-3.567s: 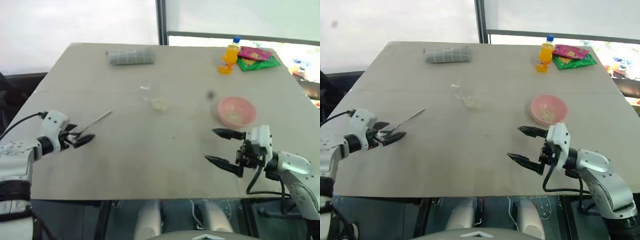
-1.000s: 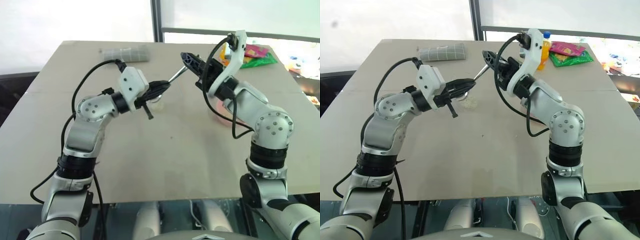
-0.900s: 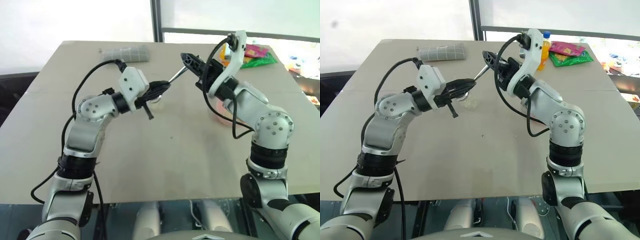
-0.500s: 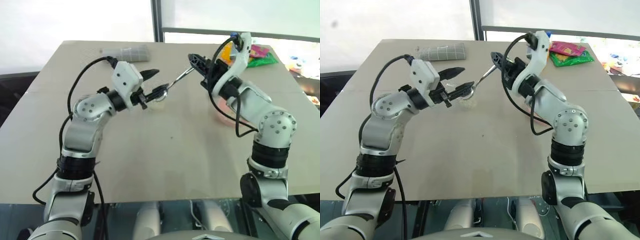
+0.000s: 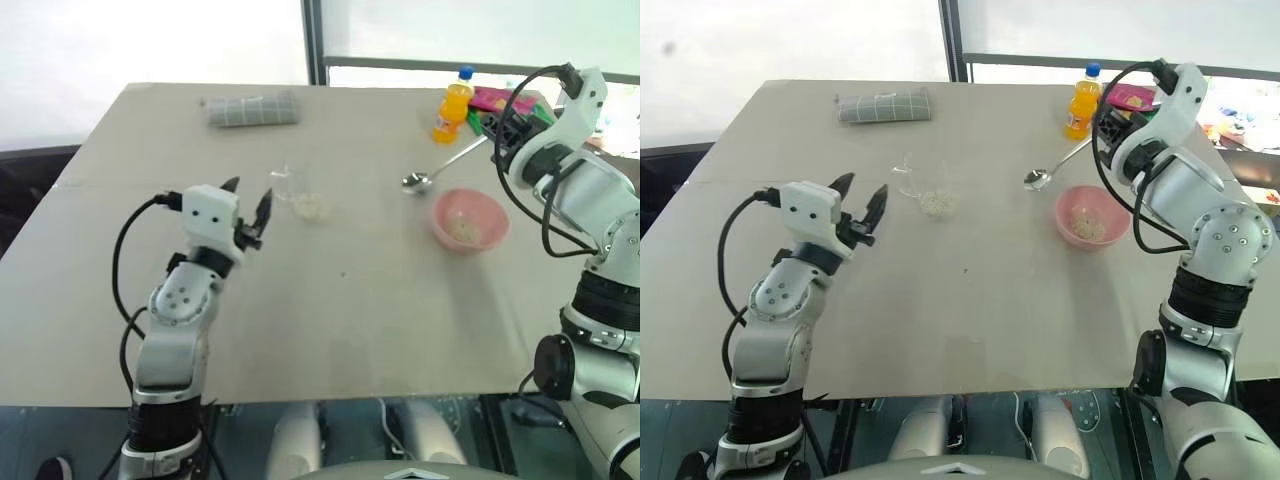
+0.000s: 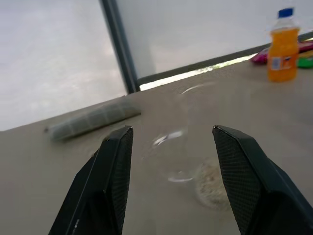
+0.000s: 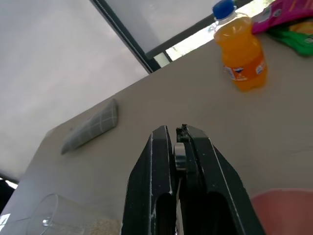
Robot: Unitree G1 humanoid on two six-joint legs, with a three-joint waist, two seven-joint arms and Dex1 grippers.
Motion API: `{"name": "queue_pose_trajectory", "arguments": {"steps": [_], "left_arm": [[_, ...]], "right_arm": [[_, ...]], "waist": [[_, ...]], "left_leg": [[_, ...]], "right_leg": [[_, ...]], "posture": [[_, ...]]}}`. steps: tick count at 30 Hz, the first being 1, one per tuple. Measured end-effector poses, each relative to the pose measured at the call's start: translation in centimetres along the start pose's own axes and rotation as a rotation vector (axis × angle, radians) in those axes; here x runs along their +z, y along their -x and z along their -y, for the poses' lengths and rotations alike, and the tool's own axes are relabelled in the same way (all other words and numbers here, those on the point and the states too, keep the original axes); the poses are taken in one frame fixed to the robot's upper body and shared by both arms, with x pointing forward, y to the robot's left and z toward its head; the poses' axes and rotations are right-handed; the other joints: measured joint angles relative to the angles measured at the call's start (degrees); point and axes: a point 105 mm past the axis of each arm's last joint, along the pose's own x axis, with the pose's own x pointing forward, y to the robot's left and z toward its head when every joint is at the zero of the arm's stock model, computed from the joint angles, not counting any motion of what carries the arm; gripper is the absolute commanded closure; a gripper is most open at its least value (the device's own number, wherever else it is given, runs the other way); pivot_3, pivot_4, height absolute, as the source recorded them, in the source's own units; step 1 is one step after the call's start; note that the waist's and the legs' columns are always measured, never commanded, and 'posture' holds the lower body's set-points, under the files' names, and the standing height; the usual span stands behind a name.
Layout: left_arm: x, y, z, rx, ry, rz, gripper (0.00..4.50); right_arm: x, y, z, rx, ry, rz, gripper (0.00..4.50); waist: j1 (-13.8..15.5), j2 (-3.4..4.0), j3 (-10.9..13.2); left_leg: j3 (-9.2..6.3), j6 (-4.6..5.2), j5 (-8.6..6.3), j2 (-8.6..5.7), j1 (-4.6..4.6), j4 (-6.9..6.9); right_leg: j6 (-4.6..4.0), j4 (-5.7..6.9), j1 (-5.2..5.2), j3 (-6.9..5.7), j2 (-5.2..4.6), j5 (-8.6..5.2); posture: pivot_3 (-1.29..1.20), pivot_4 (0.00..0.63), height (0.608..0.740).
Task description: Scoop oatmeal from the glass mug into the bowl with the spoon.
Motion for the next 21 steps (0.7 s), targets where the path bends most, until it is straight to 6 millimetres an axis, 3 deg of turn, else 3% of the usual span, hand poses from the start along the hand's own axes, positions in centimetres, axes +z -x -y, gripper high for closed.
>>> {"name": "queue_pose_trajectory", "arguments": {"steps": [3,7,12,21], "left_arm": [[-0.6,-0.2,-1.9,0.048,0.003,-0.008,1.82],[-1.1,-0.8,-2.0,-0.002,0.007,0.005,1.82],[-2.3,-2.4,-1.0,-0.085,0.015,0.005,1.82],[-3.5,-5.2,-1.1,-0.097,-0.003,0.01,1.82]], "right_arm": [[0.4,-0.7,1.7,-0.077,0.009,0.04,4.5],[0.5,-1.3,3.0,-0.098,0.002,0.065,4.5],[0.8,-1.4,2.9,-0.078,0.006,0.092,4.5],[1.0,-1.3,2.8,-0.047,-0.059,0.117,4.5]], "waist": [[0.0,0.01,0.0],[0.1,0.05,0.0],[0.1,0.16,0.1],[0.1,0.19,0.1]], "left_leg": [[0.03,0.0,0.0,-0.02,-0.06,0.0],[0.18,0.0,0.0,-0.02,-0.09,-0.02],[0.28,0.0,0.0,-0.02,-0.1,-0.03],[0.33,-0.01,0.0,-0.02,-0.1,-0.05]], "right_leg": [[0.01,-0.04,-0.03,0.0,-0.05,0.0],[0.01,-0.06,-0.04,-0.04,-0.06,0.0],[0.01,-0.03,-0.05,-0.08,-0.06,0.0],[0.02,-0.05,-0.06,-0.08,-0.06,0.0]], "posture": [[0.0,0.15,0.74],[0.0,0.15,0.74],[0.0,0.15,0.74],[0.0,0.15,0.74]]}}
